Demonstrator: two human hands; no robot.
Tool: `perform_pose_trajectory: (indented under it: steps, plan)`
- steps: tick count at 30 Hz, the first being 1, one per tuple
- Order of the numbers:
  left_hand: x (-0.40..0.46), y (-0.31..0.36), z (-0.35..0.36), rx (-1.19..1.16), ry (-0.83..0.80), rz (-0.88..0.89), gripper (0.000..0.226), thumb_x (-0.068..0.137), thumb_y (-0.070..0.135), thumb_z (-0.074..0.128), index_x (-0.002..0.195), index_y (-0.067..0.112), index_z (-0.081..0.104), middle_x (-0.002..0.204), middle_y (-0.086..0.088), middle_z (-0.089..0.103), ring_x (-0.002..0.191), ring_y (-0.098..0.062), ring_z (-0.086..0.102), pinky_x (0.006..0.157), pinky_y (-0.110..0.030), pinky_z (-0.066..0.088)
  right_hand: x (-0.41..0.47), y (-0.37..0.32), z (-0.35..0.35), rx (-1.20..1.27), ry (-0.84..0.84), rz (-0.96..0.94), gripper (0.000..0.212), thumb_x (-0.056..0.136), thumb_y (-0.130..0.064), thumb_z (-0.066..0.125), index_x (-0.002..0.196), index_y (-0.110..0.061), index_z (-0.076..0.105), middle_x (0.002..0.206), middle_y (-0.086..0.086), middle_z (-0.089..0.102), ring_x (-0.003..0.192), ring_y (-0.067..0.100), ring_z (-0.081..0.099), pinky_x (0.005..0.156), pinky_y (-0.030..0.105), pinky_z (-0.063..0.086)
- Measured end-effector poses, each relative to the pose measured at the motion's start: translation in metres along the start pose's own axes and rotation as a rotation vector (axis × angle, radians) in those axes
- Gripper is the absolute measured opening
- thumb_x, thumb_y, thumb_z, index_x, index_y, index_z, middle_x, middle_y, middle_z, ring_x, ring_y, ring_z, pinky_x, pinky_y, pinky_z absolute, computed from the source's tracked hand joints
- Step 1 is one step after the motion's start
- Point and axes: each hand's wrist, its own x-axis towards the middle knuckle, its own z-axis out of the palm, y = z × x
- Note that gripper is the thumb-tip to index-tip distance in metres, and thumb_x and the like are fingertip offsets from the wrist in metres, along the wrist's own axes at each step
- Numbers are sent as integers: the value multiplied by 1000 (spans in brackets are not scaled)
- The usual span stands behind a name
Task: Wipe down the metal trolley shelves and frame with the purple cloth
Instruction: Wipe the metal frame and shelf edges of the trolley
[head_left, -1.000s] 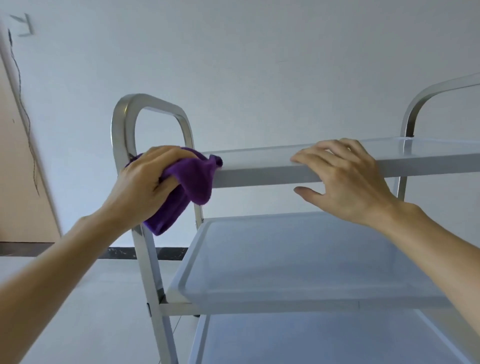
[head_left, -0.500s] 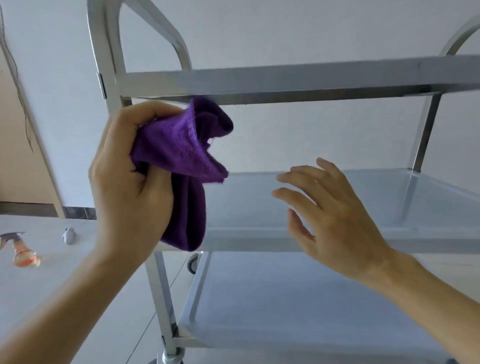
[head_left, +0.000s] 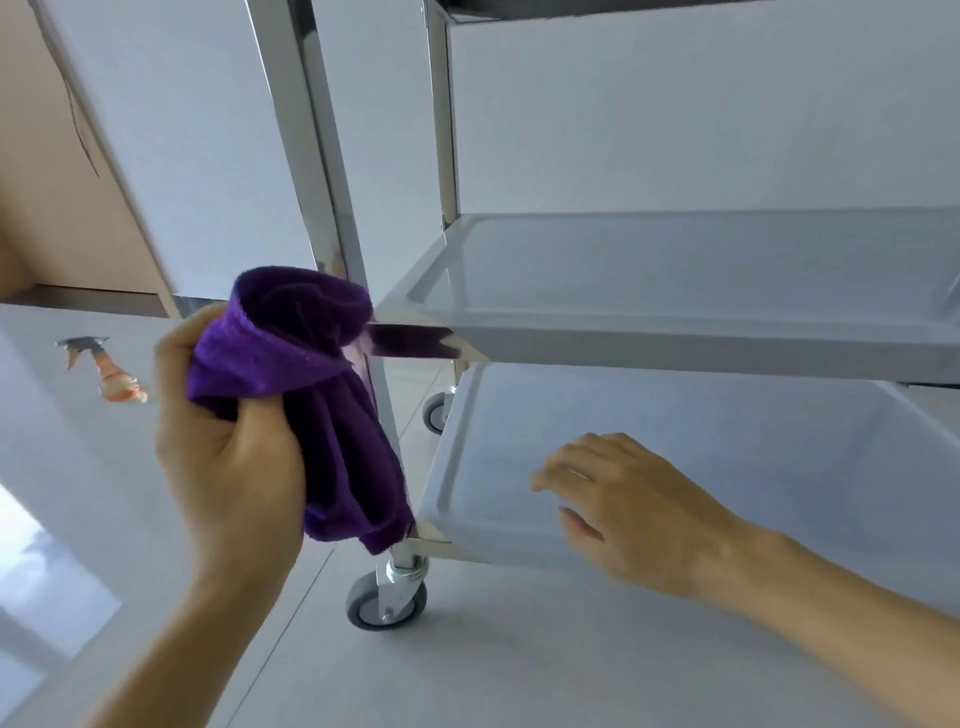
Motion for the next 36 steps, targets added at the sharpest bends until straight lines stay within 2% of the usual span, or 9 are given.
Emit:
perform_pose_trajectory:
  steps: [2,3,7,10,18,25,28,32,36]
  plan:
    - [16,-17,-10,-23,34,-60,43,85,27,54,123,8,56,110,-35,57,93,-56,58,72,-68,50,5,2,31,79,-130,121,36,99,-30,45,134,-25,51,133,-10,54,123,16,47,105,32,33]
    - [21,-24,-9,-23,50,-65,46,86,30,53,123,3,53,112,-39,54,96,-57,57,74,-68,49,7,5,45,86,-180,174,39,101,-34,41,139,-28,45,140,-11,48,130,15,42,108,32,29]
    - [-4,-40,22,-24,77,40,28,94,2,46,114,22,49,107,10,61,96,-4,61,82,-28,53,11,12,89,65,-204,339,43,101,-38,46,142,-26,46,153,-6,40,141,17,35,112,38,28]
    - [-21,-67,40,0,31,11,46,90,-4,46,126,25,48,124,3,55,113,-10,57,98,-35,49,8,4,113,94,-16,367,32,96,-26,50,119,-13,68,130,6,64,120,31,60,98,48,46]
    - [-58,-148,43,187,-68,-79,67,89,25,62,147,24,29,131,30,32,122,17,38,95,0,30,7,5,129,48,77,371,41,96,-29,40,116,-10,71,126,8,68,116,35,62,97,52,48]
    - [-96,-179,27,268,-189,-338,46,98,25,57,139,18,37,123,14,42,113,7,46,96,-24,41,8,6,131,35,66,375,42,96,-30,38,115,-10,70,126,8,68,115,36,62,96,50,49]
    - [-71,-155,41,251,-115,-246,36,99,18,53,133,9,42,115,16,43,110,-1,48,94,-12,40,8,5,133,54,60,375,43,97,-30,37,117,-9,69,127,10,67,116,37,61,97,52,48]
    - [-24,-118,60,191,32,-76,47,98,28,52,136,3,41,127,-6,48,111,-4,50,93,-10,40,11,4,134,71,56,406,40,98,-28,40,119,-10,68,130,9,65,121,36,58,102,52,44]
    - [-22,-123,64,230,44,-25,53,98,30,54,140,3,39,126,2,46,106,16,46,88,1,32,11,4,136,72,78,404,34,95,-22,47,119,-8,68,130,10,65,122,36,57,102,52,44]
